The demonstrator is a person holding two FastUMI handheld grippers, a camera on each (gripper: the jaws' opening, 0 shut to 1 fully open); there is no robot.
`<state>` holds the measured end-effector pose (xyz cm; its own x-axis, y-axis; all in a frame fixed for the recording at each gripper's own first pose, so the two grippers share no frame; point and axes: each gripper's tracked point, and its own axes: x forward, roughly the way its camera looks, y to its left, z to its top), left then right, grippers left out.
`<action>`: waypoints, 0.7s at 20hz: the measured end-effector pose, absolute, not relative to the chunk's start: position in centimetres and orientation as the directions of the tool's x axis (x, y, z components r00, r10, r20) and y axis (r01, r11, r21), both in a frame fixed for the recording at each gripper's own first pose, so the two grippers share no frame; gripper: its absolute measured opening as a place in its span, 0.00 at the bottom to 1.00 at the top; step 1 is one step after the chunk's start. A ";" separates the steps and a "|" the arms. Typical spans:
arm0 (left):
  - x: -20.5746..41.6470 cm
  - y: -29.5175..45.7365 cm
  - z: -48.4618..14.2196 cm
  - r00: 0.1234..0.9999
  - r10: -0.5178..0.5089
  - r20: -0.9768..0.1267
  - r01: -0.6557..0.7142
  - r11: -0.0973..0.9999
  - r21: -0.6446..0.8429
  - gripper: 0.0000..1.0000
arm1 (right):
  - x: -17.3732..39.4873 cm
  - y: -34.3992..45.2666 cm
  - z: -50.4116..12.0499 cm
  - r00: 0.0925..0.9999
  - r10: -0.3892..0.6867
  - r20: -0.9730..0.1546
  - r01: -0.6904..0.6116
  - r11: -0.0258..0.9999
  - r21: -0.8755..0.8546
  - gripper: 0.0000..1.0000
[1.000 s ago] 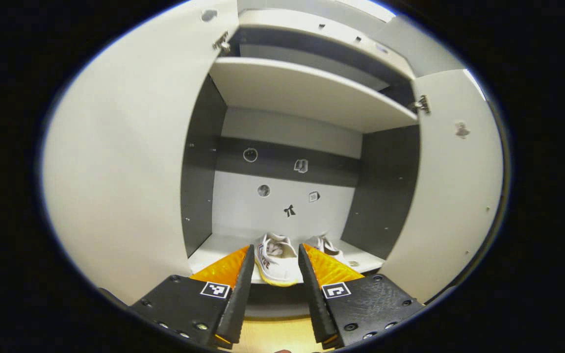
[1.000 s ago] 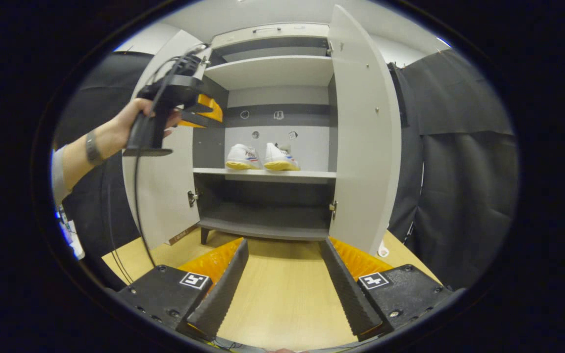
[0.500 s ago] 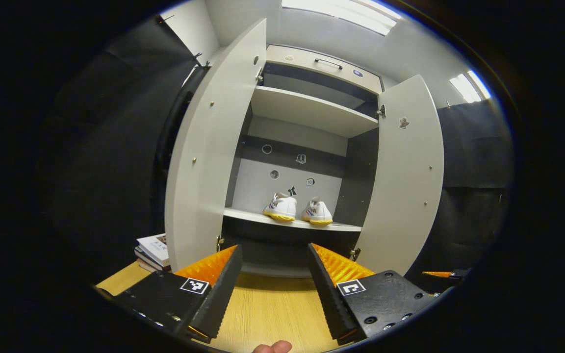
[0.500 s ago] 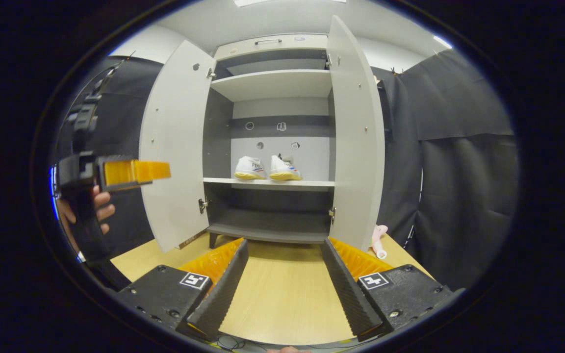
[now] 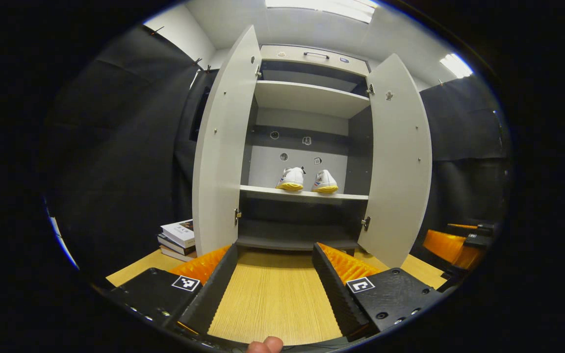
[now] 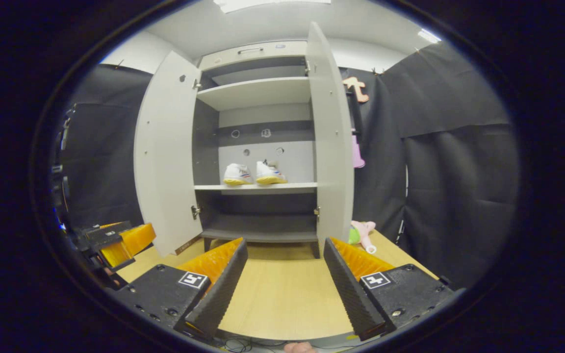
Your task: Grab one shoe with the right hand and put it into the shoe cabinet, grab the other shoe with the left hand and put it into the shoe cabinet; then close the right door with the right hand and the left door with the left hand.
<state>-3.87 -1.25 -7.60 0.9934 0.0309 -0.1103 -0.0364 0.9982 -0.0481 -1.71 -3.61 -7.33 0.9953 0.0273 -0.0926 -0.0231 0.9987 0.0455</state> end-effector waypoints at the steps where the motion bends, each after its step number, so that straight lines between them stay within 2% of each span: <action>1: -3.9 -1.4 -8.0 0.993 0.028 -0.113 -0.032 0.999 -0.036 0.93 | -1.8 -4.5 -7.1 0.996 0.003 -0.088 0.001 0.999 0.047 0.99; 5: -4.0 -2.7 -8.2 0.994 -0.028 -0.110 0.021 0.998 -0.063 0.93 | -0.9 -10.6 -4.9 0.991 -0.127 -0.051 0.129 0.991 0.024 0.96; 9: -3.9 -2.5 -8.4 0.993 -0.032 -0.115 0.024 0.997 -0.074 0.93 | 3.1 -17.7 -1.2 0.970 -0.241 -0.038 0.242 0.970 0.029 0.98; 14: -4.1 -2.0 -7.9 0.995 -0.029 -0.098 0.024 0.998 -0.056 0.93 | 8.3 -23.8 4.1 0.950 -0.312 0.008 0.310 0.945 0.106 0.97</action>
